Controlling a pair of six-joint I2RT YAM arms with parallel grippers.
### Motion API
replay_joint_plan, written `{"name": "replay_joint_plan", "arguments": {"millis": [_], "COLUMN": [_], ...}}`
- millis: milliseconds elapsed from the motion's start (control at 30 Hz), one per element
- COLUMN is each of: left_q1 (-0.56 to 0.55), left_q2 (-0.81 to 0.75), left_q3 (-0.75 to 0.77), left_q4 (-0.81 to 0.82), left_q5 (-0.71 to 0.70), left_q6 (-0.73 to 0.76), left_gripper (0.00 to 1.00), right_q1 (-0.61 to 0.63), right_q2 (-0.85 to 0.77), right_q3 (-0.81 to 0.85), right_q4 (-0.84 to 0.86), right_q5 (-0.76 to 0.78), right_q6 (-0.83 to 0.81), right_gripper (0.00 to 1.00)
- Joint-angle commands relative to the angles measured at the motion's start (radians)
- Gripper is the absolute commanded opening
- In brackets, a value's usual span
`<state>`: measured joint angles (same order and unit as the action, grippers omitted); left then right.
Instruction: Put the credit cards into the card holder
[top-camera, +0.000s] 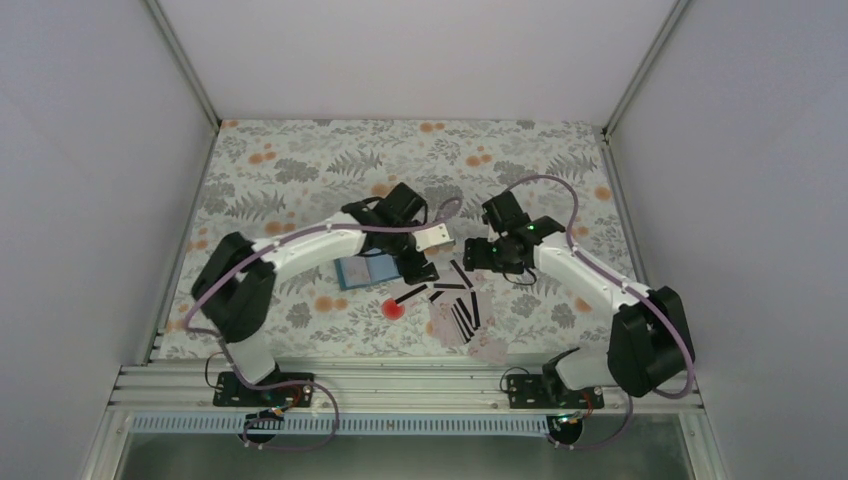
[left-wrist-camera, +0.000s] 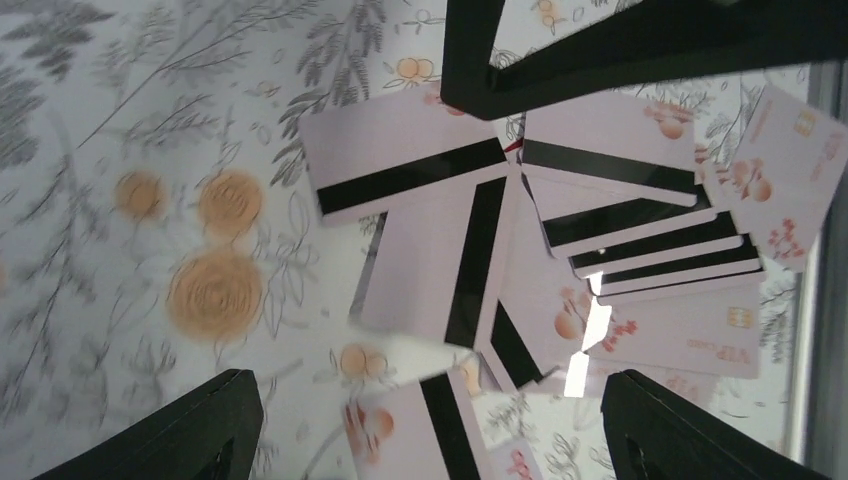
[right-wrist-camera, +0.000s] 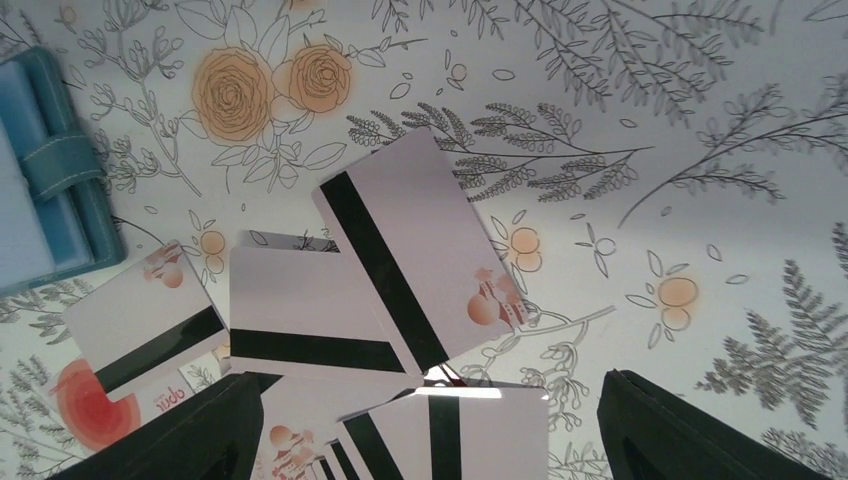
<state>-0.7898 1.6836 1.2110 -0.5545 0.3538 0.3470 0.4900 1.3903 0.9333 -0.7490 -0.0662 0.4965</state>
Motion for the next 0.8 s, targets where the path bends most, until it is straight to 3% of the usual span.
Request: {"name": "replay_joint_plan", "arguments": {"millis": [0, 367, 633, 767], "left_q1": [-0.013, -0.079, -0.107, -0.108], "left_q2": [0.142, 0.397, 0.452, 0.48], "left_q3": [0.112, 0.326, 0.381, 0.413], "left_q4": [-0.103, -0.221, -0.234, -0.271], "left_q5": [0.073, -0.067, -0.117, -0.109], "left_q6": [0.255, 0.24, 0.231, 0.23], "left_gripper": [0.85, 0.84, 0.84, 0.78], "right_q1": [-0.023, -0.03, -0.032, -0.032], "right_q2": [-0.076, -0.225, -0.25, -0.26], "right_q3": [0.011, -0.061, -0.062, -0.062], "right_q4": [-0.049, -0.059, -0.07, -0.069], "right_q5": [0.01, -0.071, -0.09, -0.093], "right_q6": [-0.014, -0.021, -0.056, -0.058], "right_gripper": [0.86, 0.85, 0.85, 0.85]}}
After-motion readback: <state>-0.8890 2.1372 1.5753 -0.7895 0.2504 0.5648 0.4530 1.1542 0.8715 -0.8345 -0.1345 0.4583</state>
